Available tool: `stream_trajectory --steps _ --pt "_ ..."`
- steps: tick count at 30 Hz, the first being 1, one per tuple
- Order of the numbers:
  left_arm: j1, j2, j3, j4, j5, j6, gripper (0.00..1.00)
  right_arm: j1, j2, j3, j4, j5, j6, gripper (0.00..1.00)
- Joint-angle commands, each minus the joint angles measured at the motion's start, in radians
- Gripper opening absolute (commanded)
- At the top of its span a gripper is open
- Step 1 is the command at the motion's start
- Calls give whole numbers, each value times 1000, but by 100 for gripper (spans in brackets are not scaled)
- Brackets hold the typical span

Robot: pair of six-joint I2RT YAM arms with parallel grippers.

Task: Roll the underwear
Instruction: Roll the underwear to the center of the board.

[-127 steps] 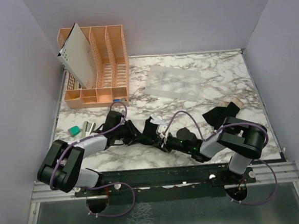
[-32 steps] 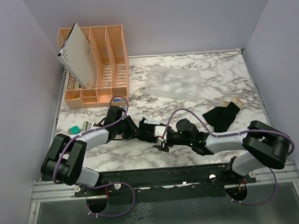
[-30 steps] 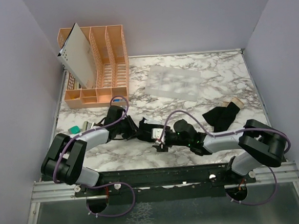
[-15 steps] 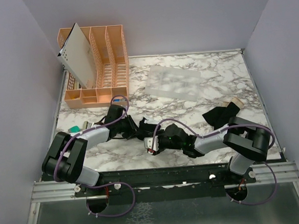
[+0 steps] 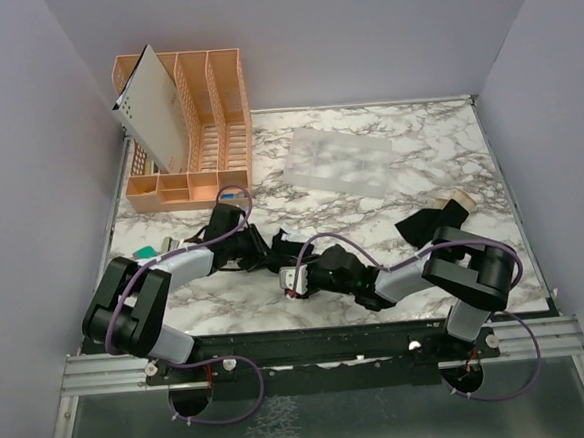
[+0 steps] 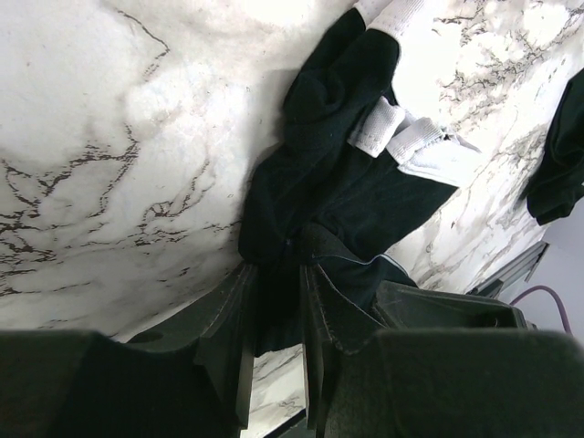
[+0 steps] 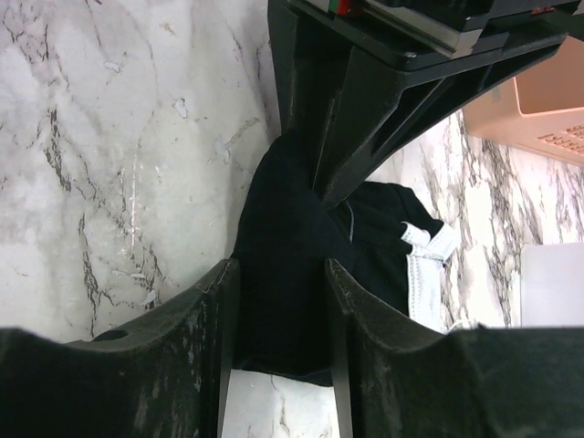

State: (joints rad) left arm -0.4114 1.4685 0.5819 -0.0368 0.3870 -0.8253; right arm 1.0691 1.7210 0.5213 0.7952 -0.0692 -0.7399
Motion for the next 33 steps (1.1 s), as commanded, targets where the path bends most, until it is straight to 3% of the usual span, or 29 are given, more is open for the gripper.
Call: stream_trajectory --steps 1,7,14,18,22,27,33 --pt "6 34 3 -86 -47 44 29 3 50 -32 -85 24 40 47" --pt "8 48 27 -100 -44 61 29 3 57 -52 -75 63 32 52" --pt "11 51 30 -103 -34 73 29 3 95 -24 -72 174 7 46" --pt "15 46 32 -105 -33 77 31 3 113 -16 -72 180 21 21" --pt "24 27 39 -123 -55 69 42 3 98 0 -122 128 57 7" --pt "39 -21 34 -127 -69 55 58 3 57 46 -225 -34 180 2" --pt "45 -87 -13 -111 -75 27 71 0 60 56 -196 -151 365 1"
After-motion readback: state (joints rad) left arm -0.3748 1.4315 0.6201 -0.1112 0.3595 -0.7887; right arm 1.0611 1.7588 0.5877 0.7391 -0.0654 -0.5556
